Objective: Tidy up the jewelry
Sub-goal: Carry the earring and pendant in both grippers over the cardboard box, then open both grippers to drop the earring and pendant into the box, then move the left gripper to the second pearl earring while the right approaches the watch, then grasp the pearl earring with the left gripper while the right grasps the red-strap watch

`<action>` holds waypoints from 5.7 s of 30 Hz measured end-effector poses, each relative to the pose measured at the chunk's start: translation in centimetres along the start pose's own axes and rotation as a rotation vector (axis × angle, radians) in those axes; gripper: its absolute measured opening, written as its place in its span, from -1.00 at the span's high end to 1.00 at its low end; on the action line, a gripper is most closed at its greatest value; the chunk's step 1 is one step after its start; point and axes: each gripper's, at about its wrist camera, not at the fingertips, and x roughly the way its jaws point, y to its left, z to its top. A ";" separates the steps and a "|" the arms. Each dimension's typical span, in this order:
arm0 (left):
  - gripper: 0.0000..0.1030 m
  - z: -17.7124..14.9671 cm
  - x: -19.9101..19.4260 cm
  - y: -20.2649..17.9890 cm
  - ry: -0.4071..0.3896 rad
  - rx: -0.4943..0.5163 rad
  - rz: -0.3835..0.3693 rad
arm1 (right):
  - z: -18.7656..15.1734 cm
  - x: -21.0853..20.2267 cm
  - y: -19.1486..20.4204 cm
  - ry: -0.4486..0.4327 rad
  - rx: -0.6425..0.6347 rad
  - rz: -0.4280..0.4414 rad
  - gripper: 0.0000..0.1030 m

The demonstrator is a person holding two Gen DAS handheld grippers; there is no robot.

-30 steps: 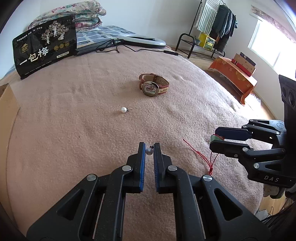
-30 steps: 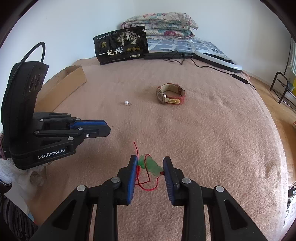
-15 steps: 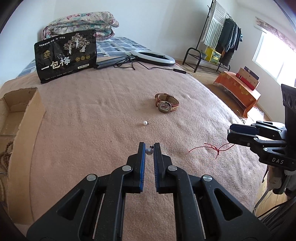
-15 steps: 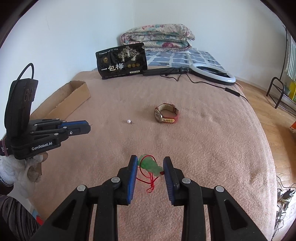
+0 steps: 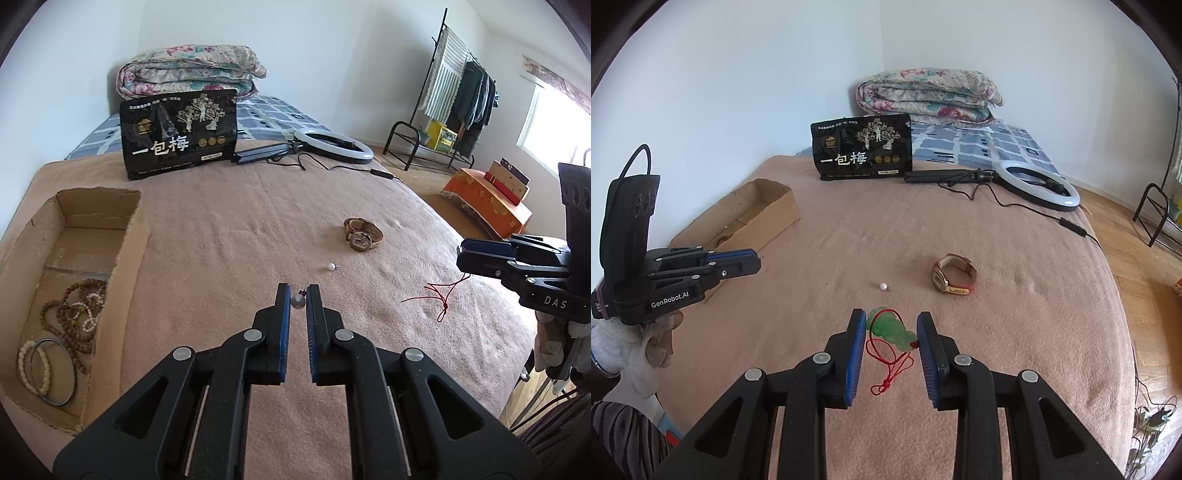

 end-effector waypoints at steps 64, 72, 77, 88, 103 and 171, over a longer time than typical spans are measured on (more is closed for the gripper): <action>0.87 1.6 -4.1 24.8 -0.048 -0.268 0.258 | 17.6 20.1 20.3 0.029 -0.188 0.190 0.45; 0.66 1.3 -4.0 24.7 -0.042 -0.251 0.277 | 17.7 20.0 20.5 0.010 -0.178 0.170 -0.24; -0.25 1.1 -4.3 24.4 -0.065 -0.247 0.312 | 17.8 19.2 20.5 -0.025 -0.170 0.129 -0.89; -0.37 1.2 -5.0 24.1 -0.072 -0.261 0.325 | 17.6 18.0 19.7 -0.035 -0.150 0.090 -0.99; -0.37 2.0 -6.1 20.4 -0.094 -0.207 0.306 | 16.7 14.8 16.1 -0.061 -0.092 0.054 -0.99; 0.46 1.9 15.6 -5.0 0.179 0.123 -0.072 | 2.2 12.0 -11.6 0.059 0.123 -0.079 -0.95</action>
